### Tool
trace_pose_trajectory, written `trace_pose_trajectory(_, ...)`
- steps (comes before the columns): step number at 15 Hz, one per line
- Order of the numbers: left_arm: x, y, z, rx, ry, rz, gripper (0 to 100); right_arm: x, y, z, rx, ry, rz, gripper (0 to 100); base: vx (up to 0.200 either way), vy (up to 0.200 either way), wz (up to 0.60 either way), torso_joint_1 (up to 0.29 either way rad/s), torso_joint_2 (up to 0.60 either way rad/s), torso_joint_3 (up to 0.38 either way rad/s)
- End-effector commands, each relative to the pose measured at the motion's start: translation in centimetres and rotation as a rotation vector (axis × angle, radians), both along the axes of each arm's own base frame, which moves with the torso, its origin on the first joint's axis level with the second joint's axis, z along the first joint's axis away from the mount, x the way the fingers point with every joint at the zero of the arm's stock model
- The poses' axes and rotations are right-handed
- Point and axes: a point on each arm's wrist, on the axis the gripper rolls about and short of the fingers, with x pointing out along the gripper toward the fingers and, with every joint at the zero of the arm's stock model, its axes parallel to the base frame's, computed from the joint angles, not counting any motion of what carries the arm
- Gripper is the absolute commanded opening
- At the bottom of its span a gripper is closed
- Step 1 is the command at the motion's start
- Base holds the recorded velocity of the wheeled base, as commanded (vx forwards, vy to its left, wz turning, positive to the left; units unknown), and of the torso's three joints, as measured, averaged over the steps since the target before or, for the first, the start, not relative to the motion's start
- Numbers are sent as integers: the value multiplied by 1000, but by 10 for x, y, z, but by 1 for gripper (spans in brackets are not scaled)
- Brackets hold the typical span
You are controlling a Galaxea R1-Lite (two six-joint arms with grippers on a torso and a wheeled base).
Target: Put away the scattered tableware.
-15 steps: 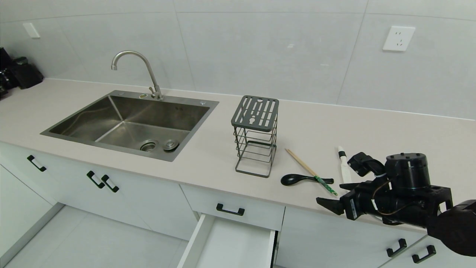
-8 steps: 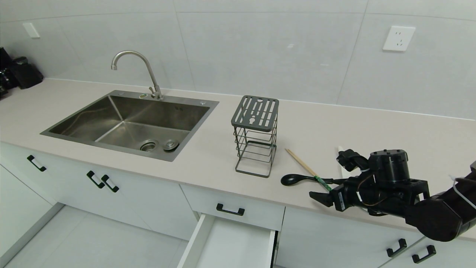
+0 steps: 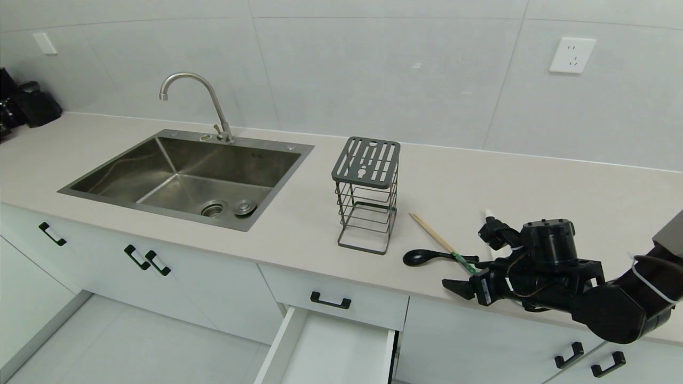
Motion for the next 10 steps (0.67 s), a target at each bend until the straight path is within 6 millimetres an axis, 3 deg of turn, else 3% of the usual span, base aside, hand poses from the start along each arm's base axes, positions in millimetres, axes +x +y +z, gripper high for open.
trace_pose_trajectory(1, 0, 0, 0, -1, 1, 0, 100, 0, 1, -5, -5, 14, 2, 100, 0, 0, 0, 0, 0, 0)
trace_pose_trajectory(10, 0, 0, 0, -1, 1, 0, 100, 17, 7, -10, 3, -8, 4, 100, 0, 0, 0, 0, 0, 0)
